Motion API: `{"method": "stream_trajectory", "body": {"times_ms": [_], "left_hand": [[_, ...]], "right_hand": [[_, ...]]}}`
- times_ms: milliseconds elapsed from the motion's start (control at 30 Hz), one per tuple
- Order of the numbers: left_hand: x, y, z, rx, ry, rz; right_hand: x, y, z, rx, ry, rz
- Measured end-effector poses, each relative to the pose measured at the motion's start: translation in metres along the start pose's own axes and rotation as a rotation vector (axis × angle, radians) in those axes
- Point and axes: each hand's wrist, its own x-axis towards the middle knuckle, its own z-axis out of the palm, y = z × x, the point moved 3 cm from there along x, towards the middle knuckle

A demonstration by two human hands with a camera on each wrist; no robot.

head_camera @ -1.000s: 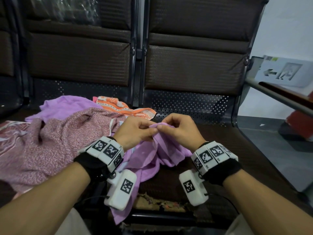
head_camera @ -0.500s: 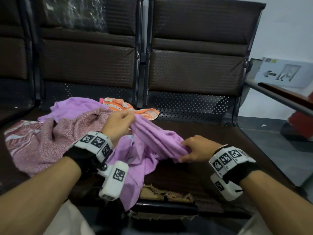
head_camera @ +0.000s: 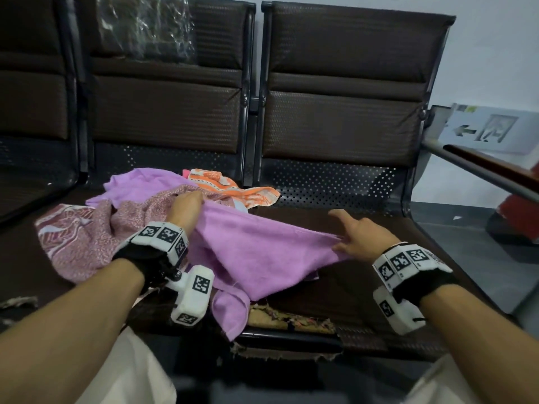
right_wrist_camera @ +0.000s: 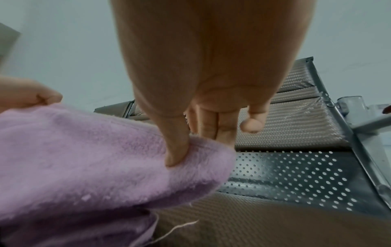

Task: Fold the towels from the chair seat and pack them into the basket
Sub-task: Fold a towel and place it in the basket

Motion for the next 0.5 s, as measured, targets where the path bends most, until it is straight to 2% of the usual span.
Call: {"method": "stream_trajectory", "body": {"times_ms": [100, 200, 400, 500], "left_hand": [[-0.001, -0.002, 0.005, 0.116, -0.05, 0.067], [-0.006, -0.003, 0.009, 0.189, -0.088, 0.113], [-0.013, -0.003, 0.003, 0.318, -0.123, 0.24], [-0.023, 0.005, -0.002, 0.361, -0.133, 0.309]], "right_hand": [[-0.002, 0.0, 0.003, -0.055, -0.08, 0.027], [-0.004, 0.0, -0.001, 0.015, -0.105, 0.028], [-0.005, 0.009, -0.01, 0.144, -0.006, 0.022], [-0.01, 0.011, -0.017, 0.277, 0.112, 0.02]]}}
